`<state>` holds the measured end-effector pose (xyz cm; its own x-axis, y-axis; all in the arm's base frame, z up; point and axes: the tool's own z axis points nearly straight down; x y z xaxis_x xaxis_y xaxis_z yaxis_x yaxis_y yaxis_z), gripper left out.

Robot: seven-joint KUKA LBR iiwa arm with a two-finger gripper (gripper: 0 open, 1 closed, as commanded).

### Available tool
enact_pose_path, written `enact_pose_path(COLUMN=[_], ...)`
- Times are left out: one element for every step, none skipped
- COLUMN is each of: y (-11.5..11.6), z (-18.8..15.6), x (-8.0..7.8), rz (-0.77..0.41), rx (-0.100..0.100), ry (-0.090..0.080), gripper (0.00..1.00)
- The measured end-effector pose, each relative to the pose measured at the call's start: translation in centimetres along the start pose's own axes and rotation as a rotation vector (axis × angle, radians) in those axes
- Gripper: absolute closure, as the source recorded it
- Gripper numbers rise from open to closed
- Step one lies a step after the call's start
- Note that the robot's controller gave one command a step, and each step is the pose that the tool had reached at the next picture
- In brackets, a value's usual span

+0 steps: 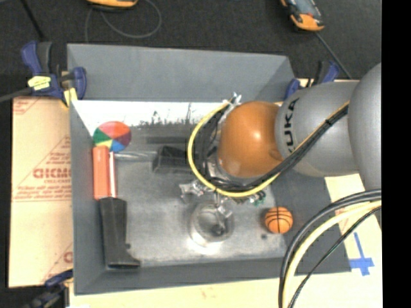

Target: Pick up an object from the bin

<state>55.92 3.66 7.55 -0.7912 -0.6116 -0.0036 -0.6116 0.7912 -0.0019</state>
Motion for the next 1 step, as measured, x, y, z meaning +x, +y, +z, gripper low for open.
enact_pose_path(y=[-0.12], z=[0.49], x=[0.58], rz=[0.142], rx=[-0.002], ry=[0.002], gripper=[1.0])
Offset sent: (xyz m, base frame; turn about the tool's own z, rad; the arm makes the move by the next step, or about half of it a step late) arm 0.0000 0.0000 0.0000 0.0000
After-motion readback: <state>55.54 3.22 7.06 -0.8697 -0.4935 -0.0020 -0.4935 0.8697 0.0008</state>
